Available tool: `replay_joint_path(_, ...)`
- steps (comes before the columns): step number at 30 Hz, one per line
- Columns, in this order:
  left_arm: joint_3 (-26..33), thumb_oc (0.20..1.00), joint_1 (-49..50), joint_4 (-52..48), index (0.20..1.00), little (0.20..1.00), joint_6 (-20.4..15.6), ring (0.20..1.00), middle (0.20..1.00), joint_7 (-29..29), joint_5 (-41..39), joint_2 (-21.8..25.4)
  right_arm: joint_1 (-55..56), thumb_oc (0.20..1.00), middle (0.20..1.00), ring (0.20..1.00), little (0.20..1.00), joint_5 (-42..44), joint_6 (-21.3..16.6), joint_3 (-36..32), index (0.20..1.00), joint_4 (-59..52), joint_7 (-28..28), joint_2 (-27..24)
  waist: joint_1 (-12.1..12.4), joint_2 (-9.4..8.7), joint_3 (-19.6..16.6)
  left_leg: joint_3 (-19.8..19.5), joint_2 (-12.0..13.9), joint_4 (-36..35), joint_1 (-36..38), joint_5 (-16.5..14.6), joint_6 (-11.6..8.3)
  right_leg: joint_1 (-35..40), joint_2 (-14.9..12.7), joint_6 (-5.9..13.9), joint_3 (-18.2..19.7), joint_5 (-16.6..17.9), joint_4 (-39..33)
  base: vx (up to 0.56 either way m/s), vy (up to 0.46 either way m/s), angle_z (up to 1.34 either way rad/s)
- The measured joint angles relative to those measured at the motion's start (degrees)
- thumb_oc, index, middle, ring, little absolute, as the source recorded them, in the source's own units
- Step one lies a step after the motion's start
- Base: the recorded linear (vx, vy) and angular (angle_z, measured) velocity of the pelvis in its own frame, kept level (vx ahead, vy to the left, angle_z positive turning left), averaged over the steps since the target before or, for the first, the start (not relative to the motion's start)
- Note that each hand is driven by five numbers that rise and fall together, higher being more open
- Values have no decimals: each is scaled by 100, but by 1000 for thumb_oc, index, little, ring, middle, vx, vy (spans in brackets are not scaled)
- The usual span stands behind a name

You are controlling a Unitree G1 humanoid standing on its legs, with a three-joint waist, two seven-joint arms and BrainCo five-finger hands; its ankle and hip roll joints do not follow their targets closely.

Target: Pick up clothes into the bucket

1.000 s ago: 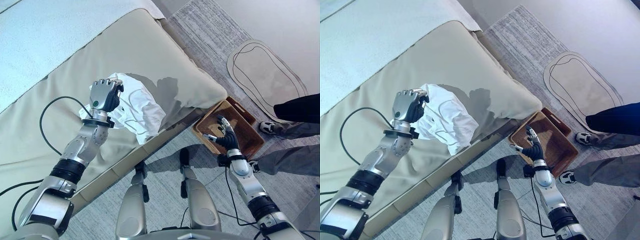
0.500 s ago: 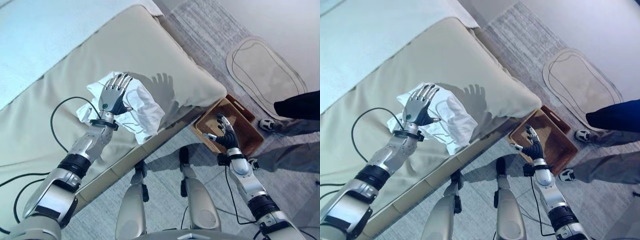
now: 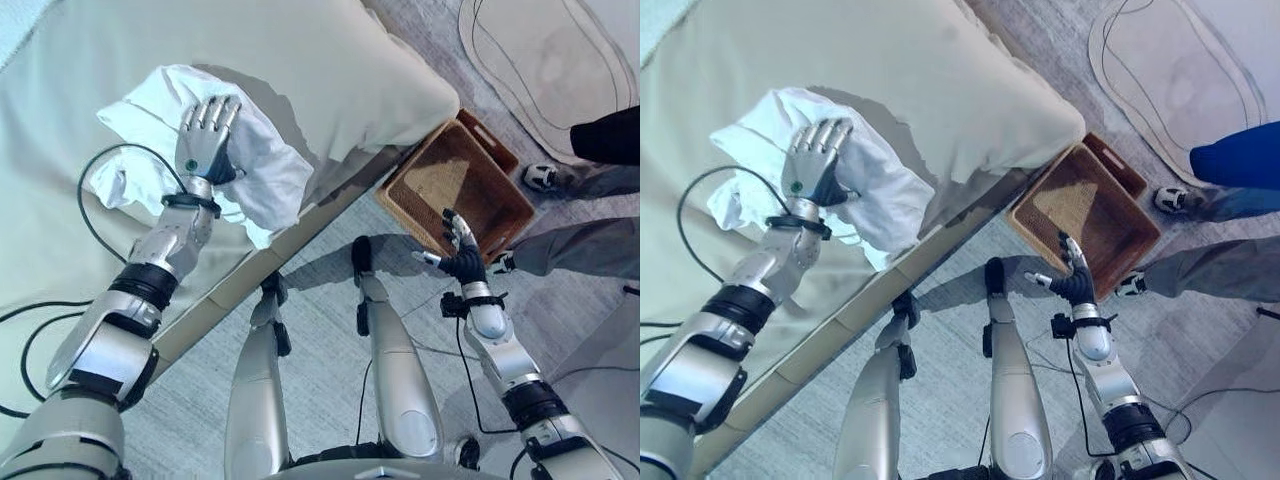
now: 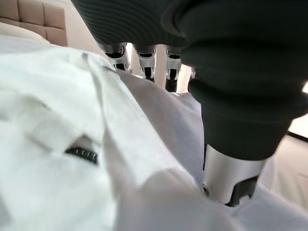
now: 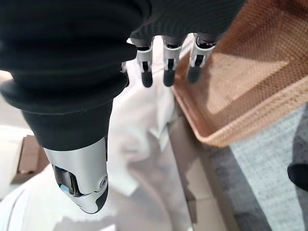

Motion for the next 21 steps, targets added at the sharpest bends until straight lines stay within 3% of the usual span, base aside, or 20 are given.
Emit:
replay_joint_path(3,0,1000,-135,35,1000,1000,56,1000,1000,2,1,35,10,1000,1000,1000,1000,16,-46,-91,1000,-72,-58,-21,-42,-1,0,-22,6,264,-218,-98,-2,-224,-18,1,8,-139,282,-2,11,4)
replay_joint_path(4,-2,875,-191,58,875,875,62,875,875,2,2,60,-1,1000,1000,1000,1000,28,-48,-111,1000,-146,-61,-22,-76,-2,1,-37,7,340,-334,-117,15,-336,-33,-16,9,-154,365,7,21,5)
replay_joint_path(5,-3,586,-215,97,586,586,69,586,586,4,3,66,-11,1000,1000,1000,1000,28,-49,-111,1000,-173,-61,-21,-104,-2,1,-41,-1,387,-390,-132,20,-382,-37,-14,9,-165,407,14,24,4)
replay_joint_path(7,-11,200,-229,194,200,200,117,200,200,0,3,44,-16,1000,1000,1000,1000,28,-54,-111,1000,-177,-80,-20,-141,-4,2,-39,4,476,-438,-176,11,-419,-45,2,29,-179,443,0,0,0)
replay_joint_path(21,3,200,-232,189,200,200,112,200,200,-124,3,40,-23,1000,1000,1000,1000,26,-62,-109,1000,-177,-107,-11,-119,-4,1,-5,-17,557,-251,-247,30,-234,-50,-24,73,-177,478,3,2,-1)
